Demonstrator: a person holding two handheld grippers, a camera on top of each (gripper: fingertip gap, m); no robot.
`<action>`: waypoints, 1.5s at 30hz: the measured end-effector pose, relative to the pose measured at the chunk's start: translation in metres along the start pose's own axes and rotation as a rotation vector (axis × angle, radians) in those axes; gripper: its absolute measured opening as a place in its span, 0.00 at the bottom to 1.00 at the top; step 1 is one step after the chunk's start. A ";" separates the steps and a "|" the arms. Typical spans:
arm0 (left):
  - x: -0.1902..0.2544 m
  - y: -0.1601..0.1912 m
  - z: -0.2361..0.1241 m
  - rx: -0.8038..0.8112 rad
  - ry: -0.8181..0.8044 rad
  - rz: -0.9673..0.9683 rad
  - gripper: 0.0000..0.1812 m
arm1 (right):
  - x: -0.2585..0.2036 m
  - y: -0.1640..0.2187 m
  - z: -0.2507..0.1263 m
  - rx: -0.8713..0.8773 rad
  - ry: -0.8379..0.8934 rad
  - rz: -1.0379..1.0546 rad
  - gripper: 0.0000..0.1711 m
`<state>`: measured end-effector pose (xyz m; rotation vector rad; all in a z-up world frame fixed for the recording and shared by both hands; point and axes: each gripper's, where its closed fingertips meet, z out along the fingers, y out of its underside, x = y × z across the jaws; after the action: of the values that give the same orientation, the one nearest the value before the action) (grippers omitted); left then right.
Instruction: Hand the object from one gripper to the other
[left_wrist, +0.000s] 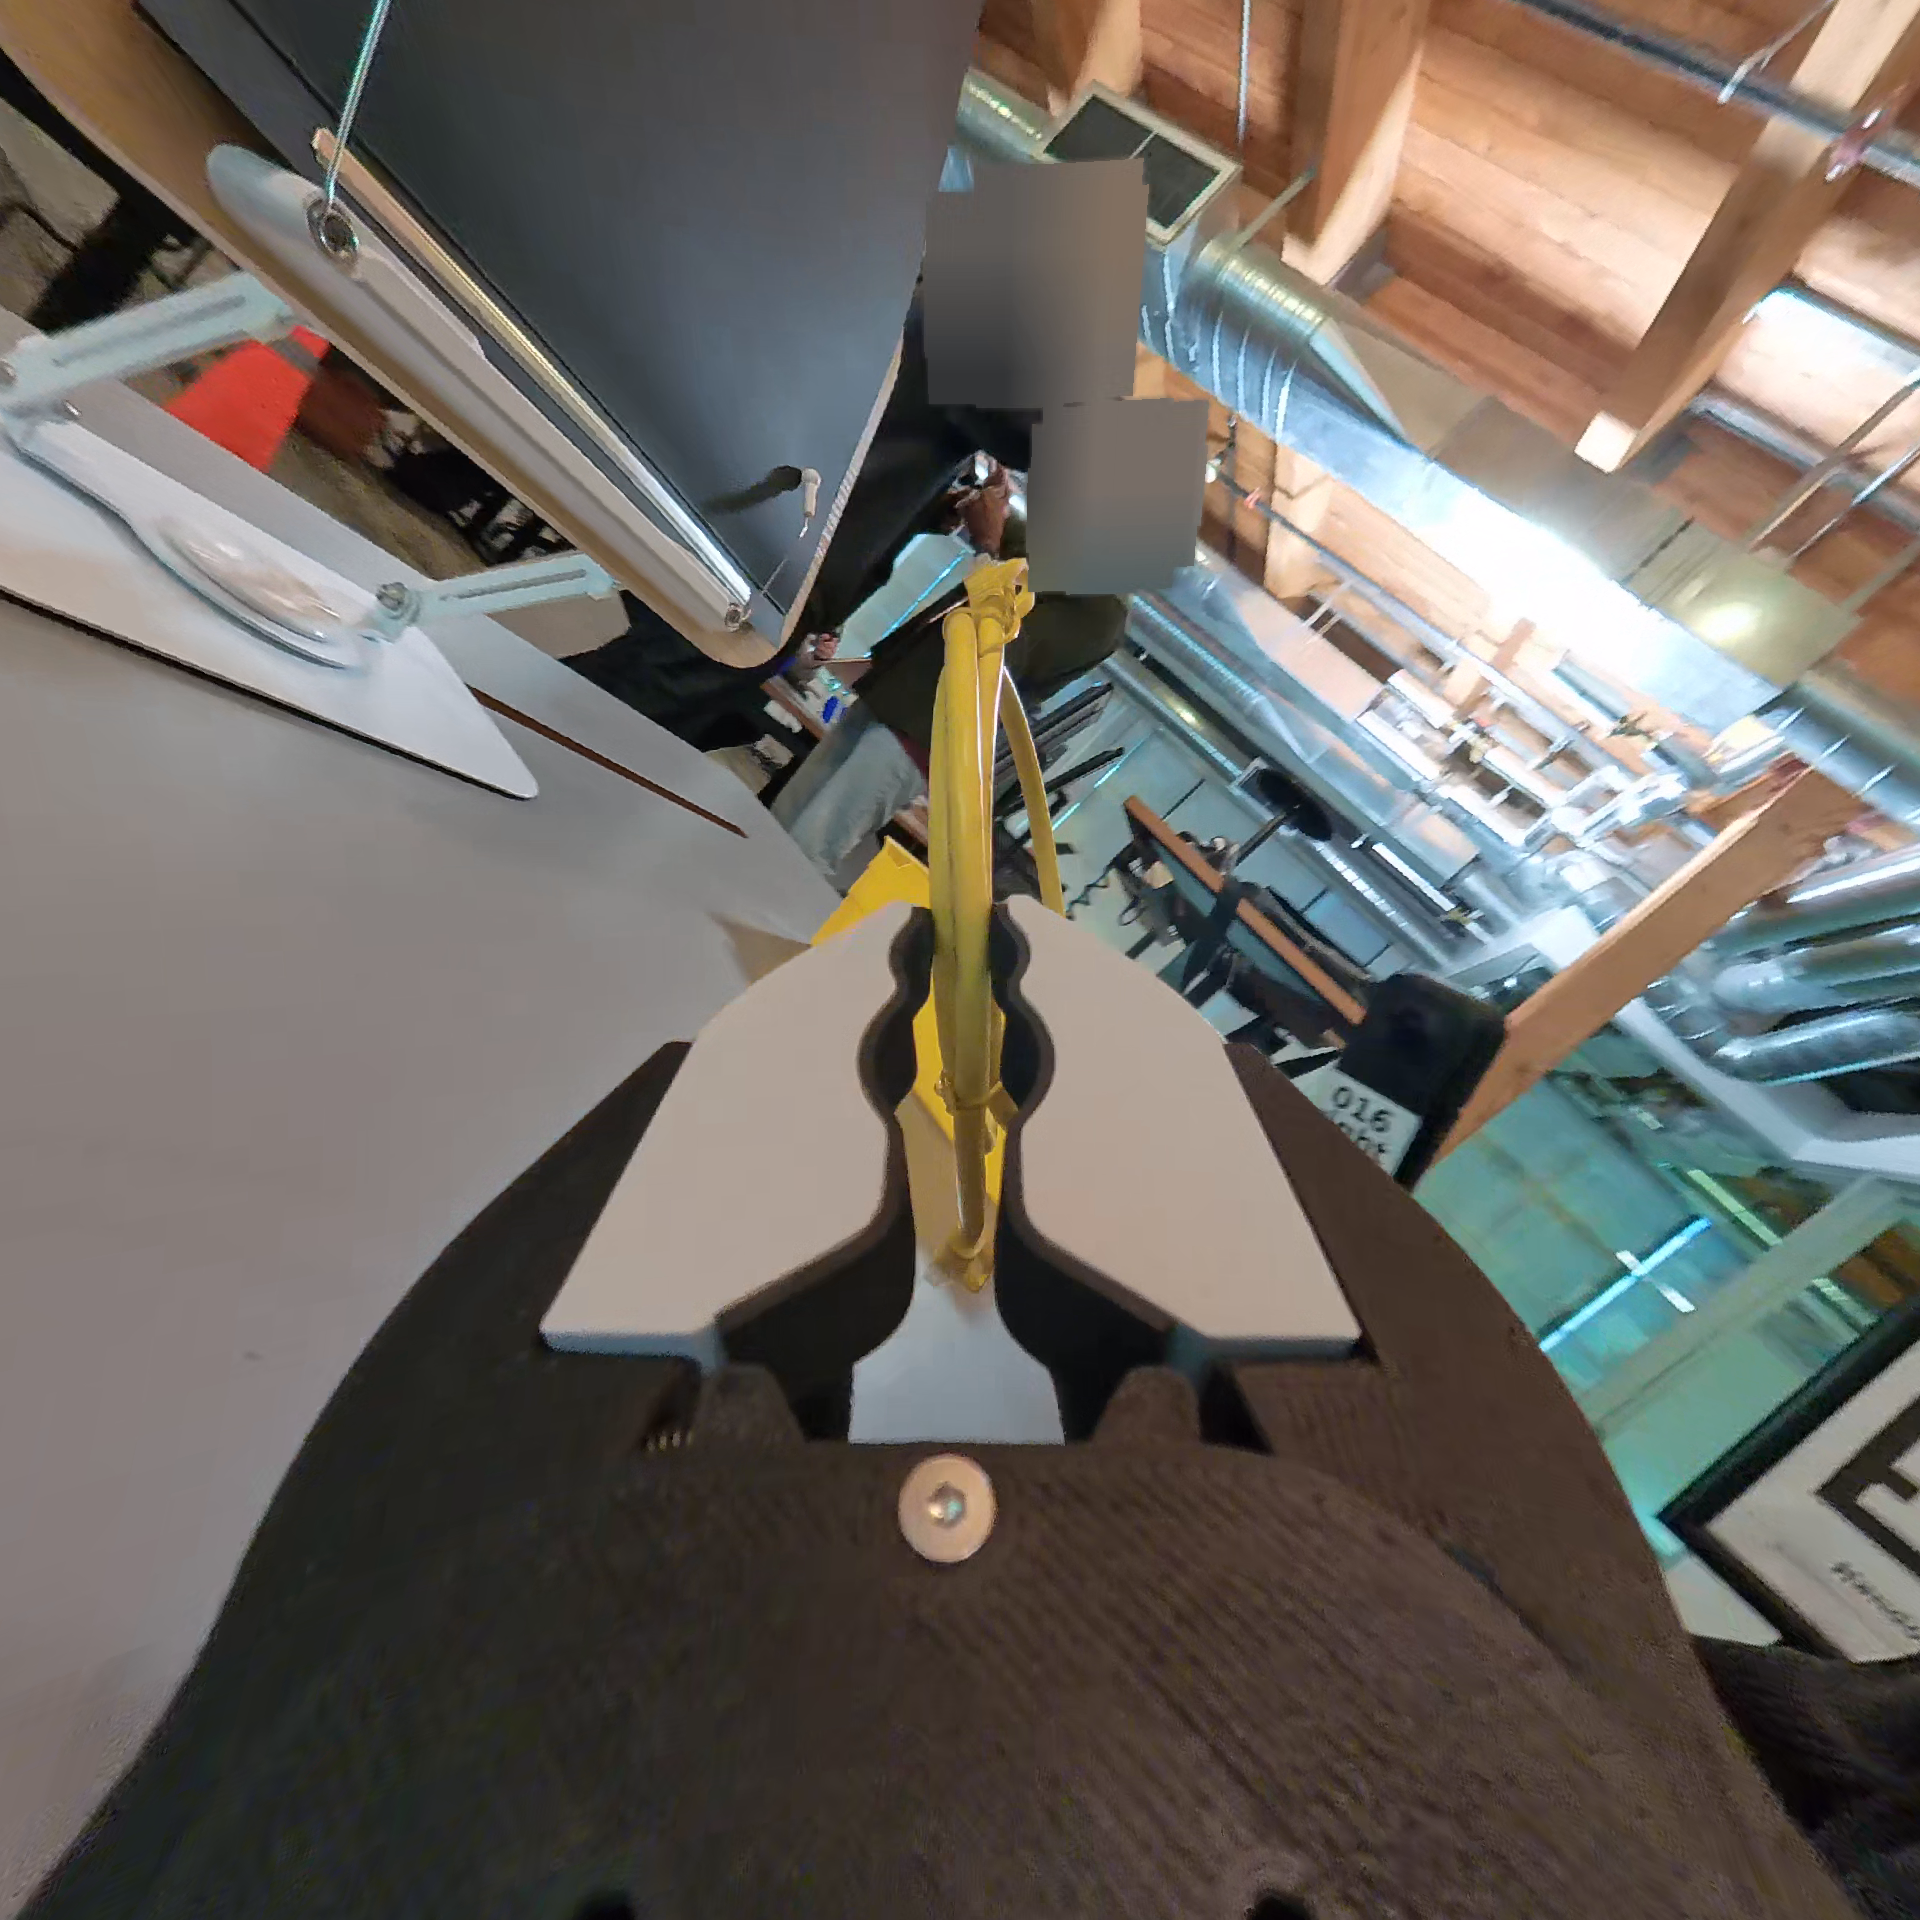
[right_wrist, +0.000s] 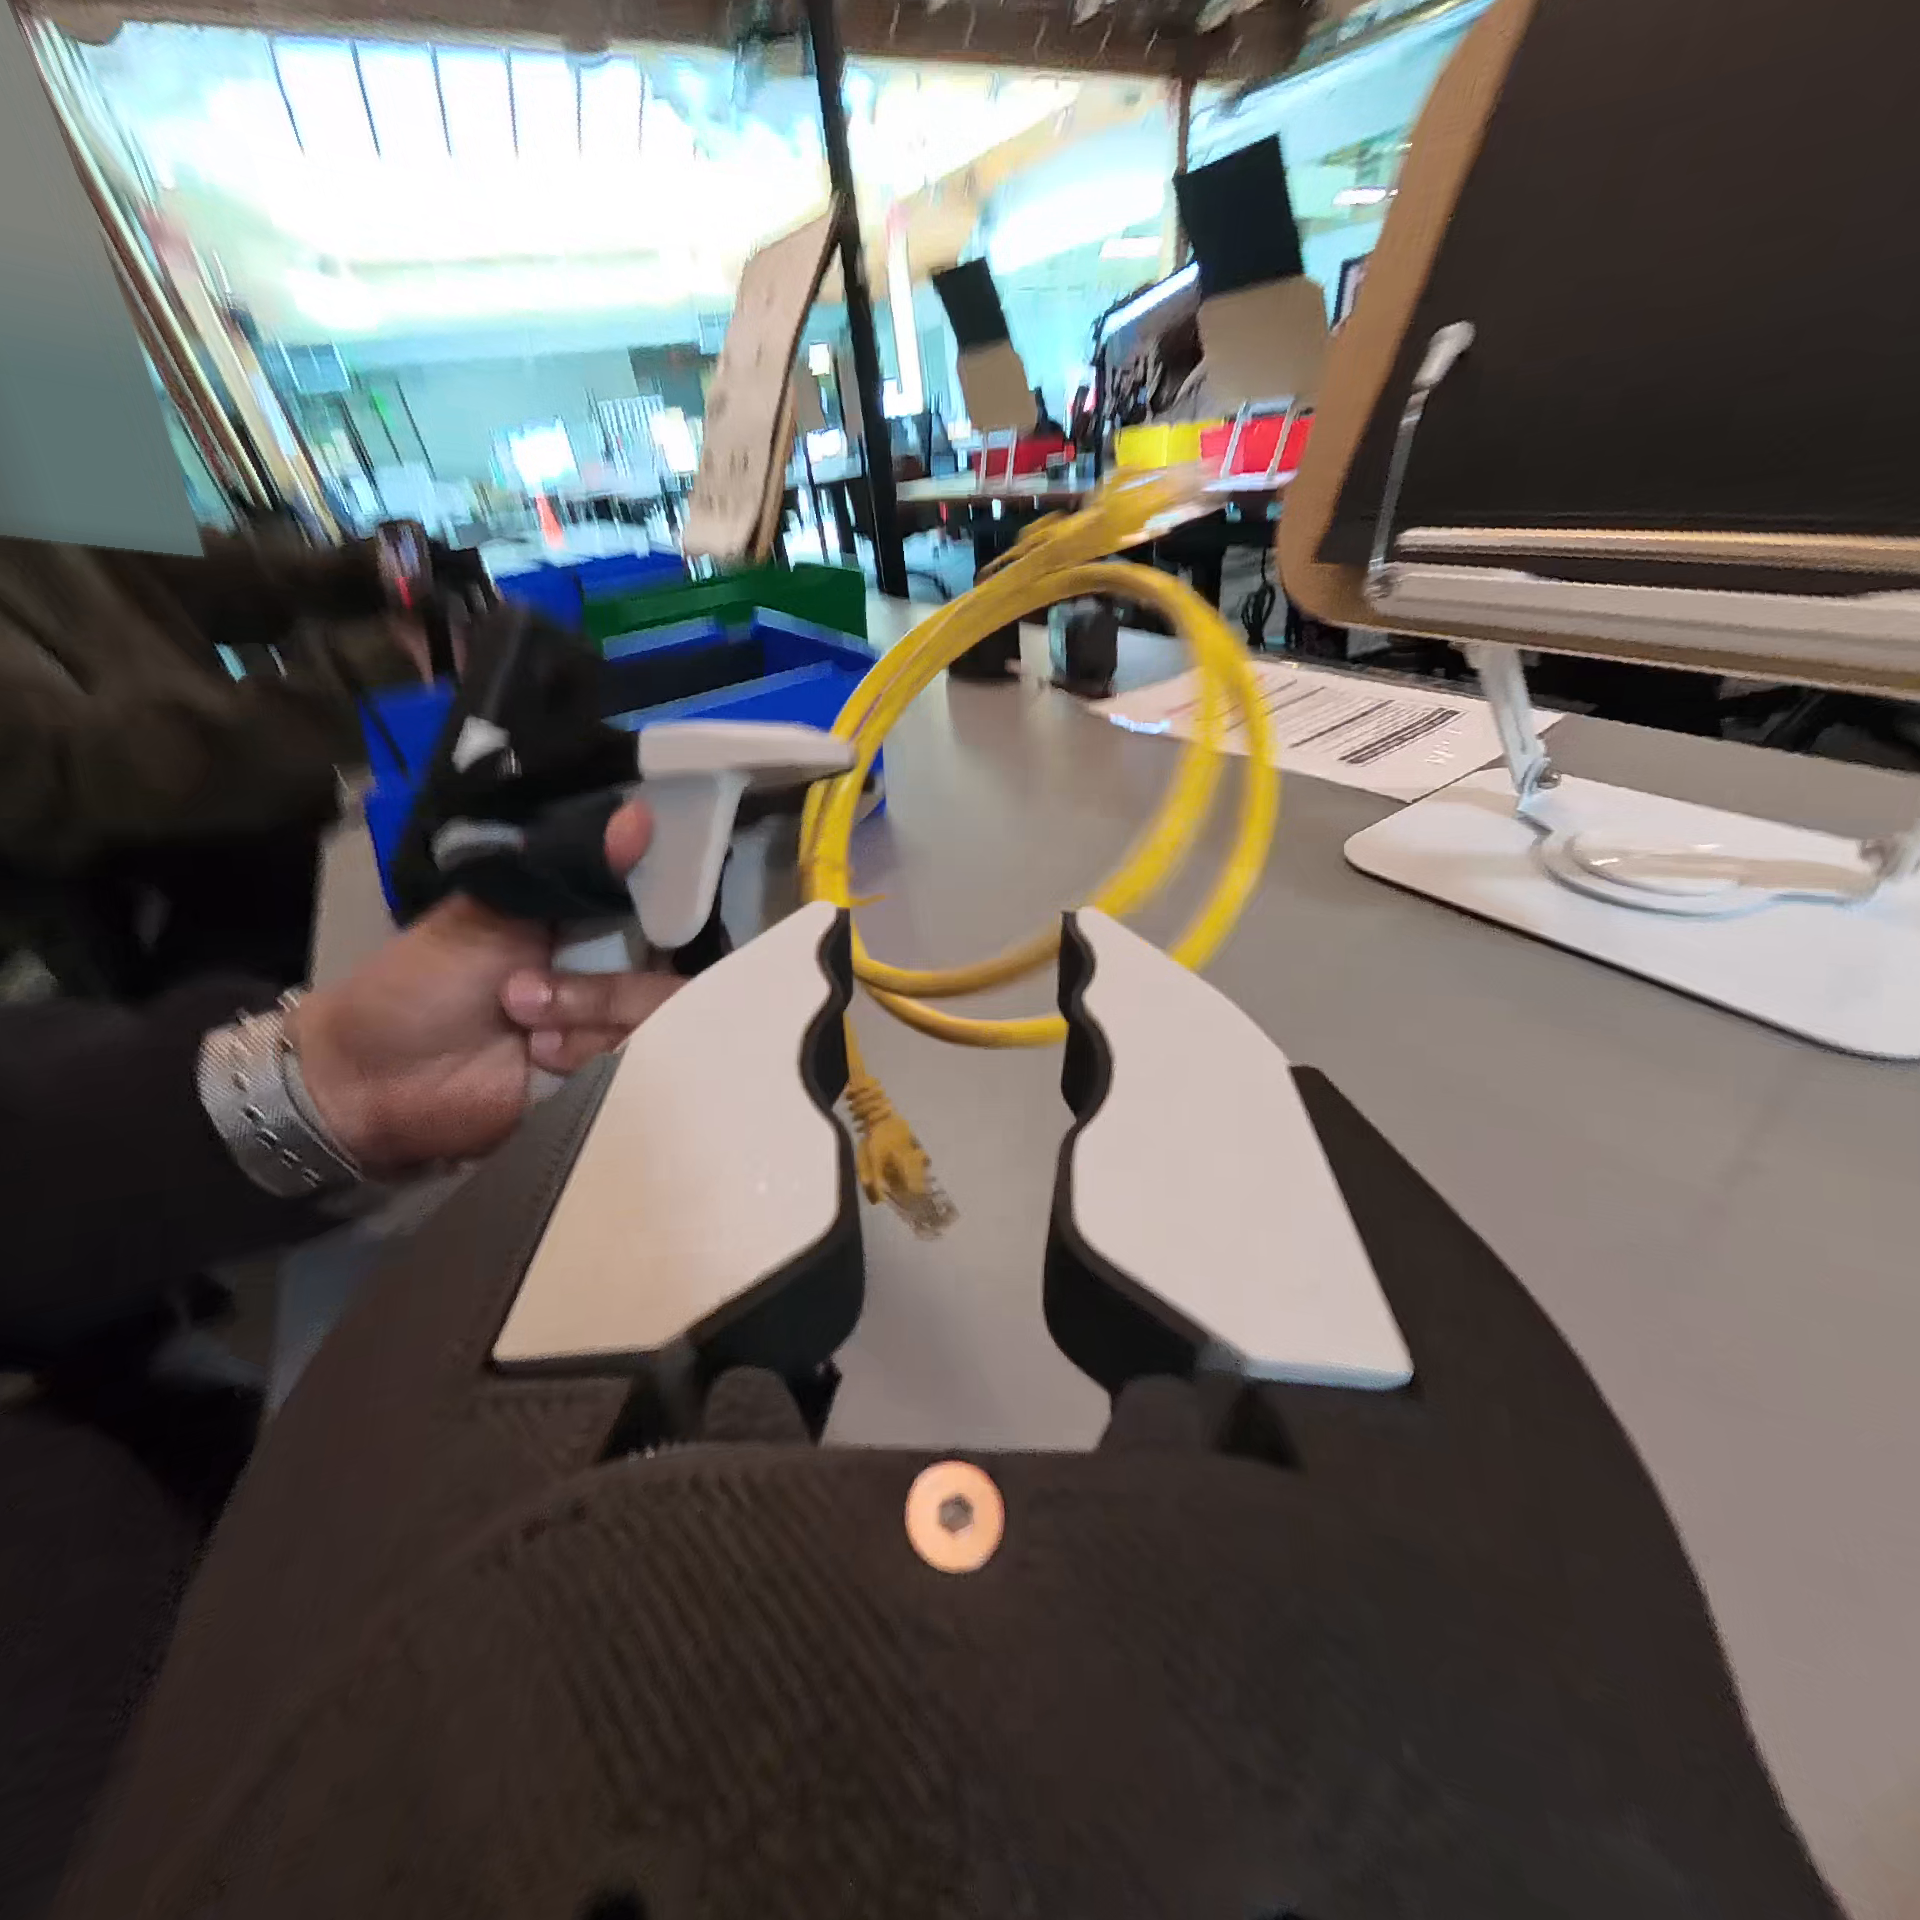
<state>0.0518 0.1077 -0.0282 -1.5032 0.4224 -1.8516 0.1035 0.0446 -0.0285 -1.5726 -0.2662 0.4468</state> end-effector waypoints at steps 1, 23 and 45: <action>0.001 0.002 0.001 -0.006 -0.015 0.028 0.06 | -0.005 0.004 0.003 -0.023 0.004 -0.043 0.23; 0.022 0.030 0.011 -0.019 0.010 0.025 0.05 | -0.044 0.066 0.028 -0.360 0.023 -0.456 0.13; 0.025 0.015 0.008 0.025 0.107 -0.072 0.23 | -0.026 0.039 0.020 -0.247 0.006 -0.184 0.07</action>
<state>0.0623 0.0811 -0.0181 -1.4245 0.3984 -1.9924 0.0672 0.0494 -0.0644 -1.7709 -0.4717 0.2734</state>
